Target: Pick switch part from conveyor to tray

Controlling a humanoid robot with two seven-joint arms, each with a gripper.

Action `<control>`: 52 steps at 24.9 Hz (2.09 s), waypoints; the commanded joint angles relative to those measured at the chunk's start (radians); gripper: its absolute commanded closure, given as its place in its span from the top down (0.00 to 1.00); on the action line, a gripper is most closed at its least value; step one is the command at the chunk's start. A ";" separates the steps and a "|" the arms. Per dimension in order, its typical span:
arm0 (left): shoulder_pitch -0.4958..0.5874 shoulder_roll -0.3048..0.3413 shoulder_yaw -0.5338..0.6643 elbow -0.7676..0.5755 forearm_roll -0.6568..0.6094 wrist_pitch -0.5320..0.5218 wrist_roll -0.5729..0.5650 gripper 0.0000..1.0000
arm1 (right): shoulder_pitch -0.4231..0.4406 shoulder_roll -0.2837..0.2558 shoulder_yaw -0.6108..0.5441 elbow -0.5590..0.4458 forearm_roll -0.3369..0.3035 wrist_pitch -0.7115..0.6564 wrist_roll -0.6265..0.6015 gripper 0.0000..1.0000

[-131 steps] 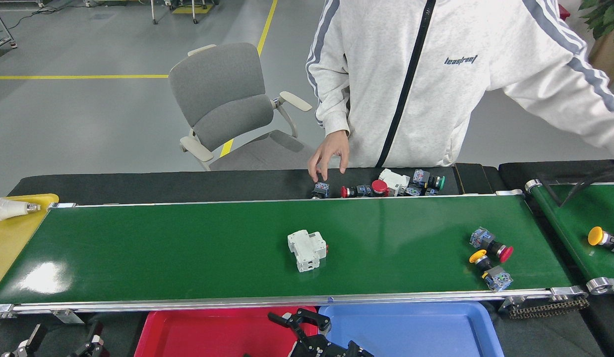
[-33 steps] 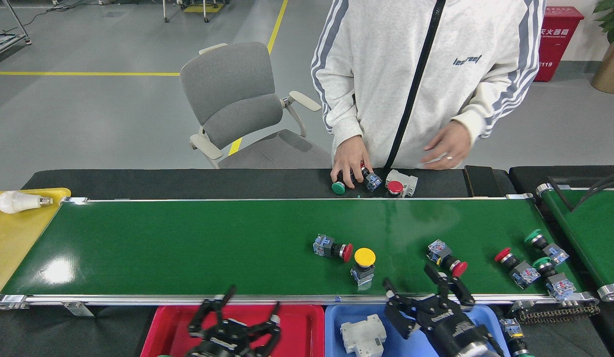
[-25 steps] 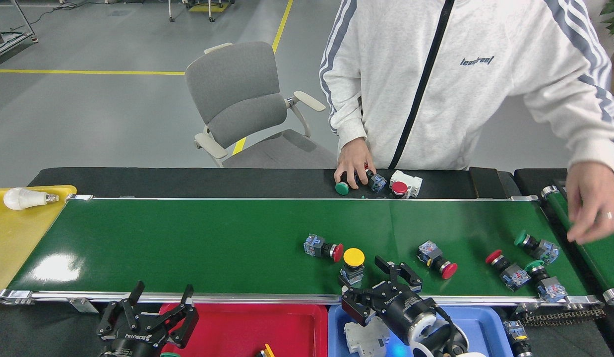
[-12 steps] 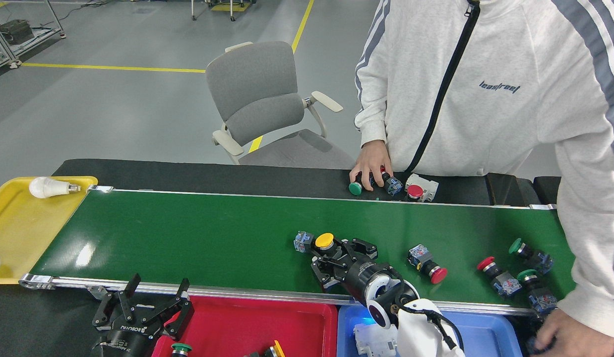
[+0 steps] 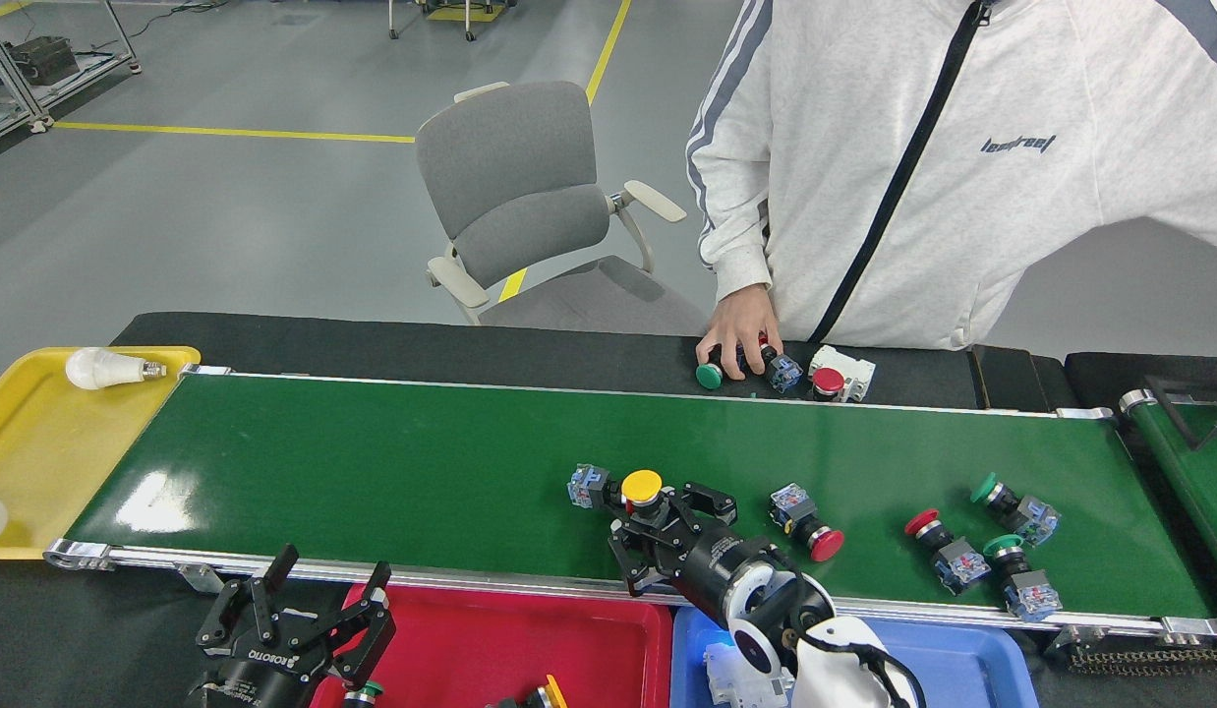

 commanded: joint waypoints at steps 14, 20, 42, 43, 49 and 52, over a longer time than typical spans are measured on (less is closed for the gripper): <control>0.007 0.000 -0.006 -0.029 0.000 -0.003 0.006 1.00 | 0.159 -0.001 0.087 -0.262 -0.028 -0.189 0.013 1.00; 0.011 -0.010 -0.202 -0.050 -0.003 -0.032 0.005 1.00 | 0.386 0.055 -0.344 -0.390 -0.077 -0.123 -0.061 0.94; -0.239 -0.188 -0.489 0.215 -0.215 0.166 -0.069 1.00 | 0.496 -0.163 -0.421 -0.356 -0.054 0.076 -0.191 0.95; -0.247 -0.187 -0.468 0.227 -0.215 0.165 -0.069 1.00 | 0.476 -0.171 -0.403 -0.348 -0.054 0.076 -0.170 0.95; -0.296 -0.187 -0.403 0.287 -0.209 0.166 -0.103 1.00 | 0.354 -0.172 -0.286 -0.286 -0.021 0.082 -0.105 0.95; -0.317 -0.185 -0.379 0.315 -0.209 0.166 -0.103 1.00 | 0.294 -0.157 -0.217 -0.244 0.010 0.090 -0.101 0.95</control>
